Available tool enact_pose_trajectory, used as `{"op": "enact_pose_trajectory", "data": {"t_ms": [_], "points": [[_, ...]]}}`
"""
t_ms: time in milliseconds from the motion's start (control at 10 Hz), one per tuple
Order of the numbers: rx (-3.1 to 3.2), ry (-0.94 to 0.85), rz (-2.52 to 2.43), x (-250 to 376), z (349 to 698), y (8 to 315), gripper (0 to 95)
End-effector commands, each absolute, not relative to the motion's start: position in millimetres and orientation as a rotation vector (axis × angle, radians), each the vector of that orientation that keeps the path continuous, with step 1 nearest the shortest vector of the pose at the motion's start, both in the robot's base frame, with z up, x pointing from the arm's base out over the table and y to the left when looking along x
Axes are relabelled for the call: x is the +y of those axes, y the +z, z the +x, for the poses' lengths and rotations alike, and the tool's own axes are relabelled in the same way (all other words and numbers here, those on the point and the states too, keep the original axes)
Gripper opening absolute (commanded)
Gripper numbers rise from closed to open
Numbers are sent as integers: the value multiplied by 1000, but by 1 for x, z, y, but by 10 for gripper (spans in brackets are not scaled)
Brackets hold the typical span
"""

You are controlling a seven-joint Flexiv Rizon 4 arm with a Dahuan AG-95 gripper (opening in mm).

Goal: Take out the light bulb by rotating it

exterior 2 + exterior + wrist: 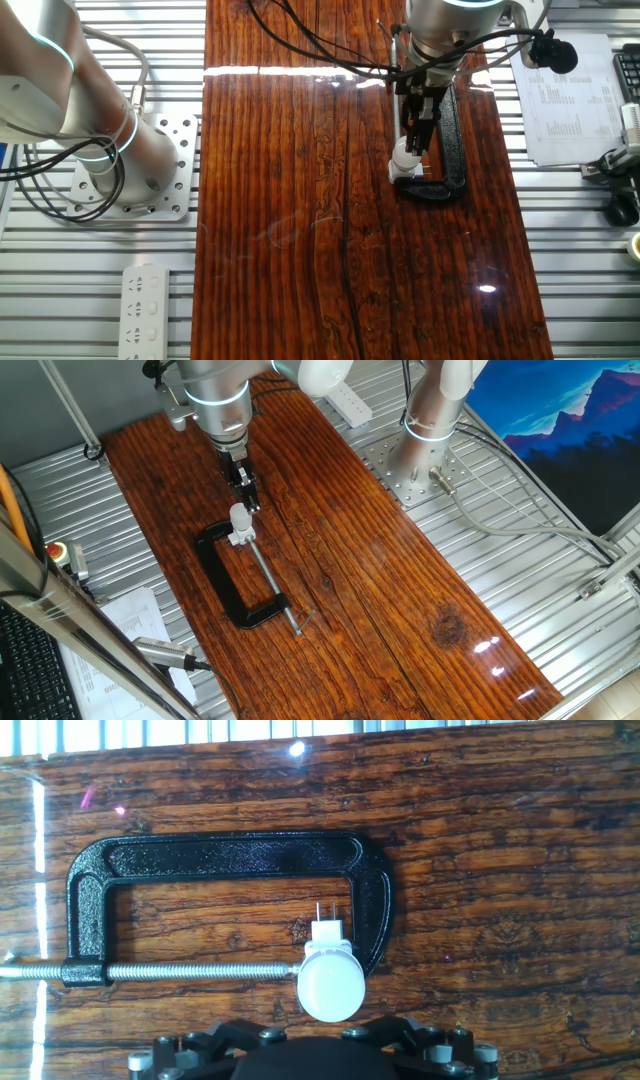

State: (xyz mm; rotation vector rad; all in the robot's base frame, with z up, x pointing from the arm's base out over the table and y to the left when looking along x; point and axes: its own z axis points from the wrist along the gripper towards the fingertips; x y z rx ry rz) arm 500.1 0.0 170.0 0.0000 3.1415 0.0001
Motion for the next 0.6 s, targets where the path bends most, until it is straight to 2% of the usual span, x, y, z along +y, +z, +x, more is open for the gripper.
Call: {"op": "enact_pose_trajectory", "data": {"t_ms": [100, 600], "points": [[3160, 49, -82, 0, 500, 170, 0], [3165, 43, -88, -1, 500, 171, 0]]}}
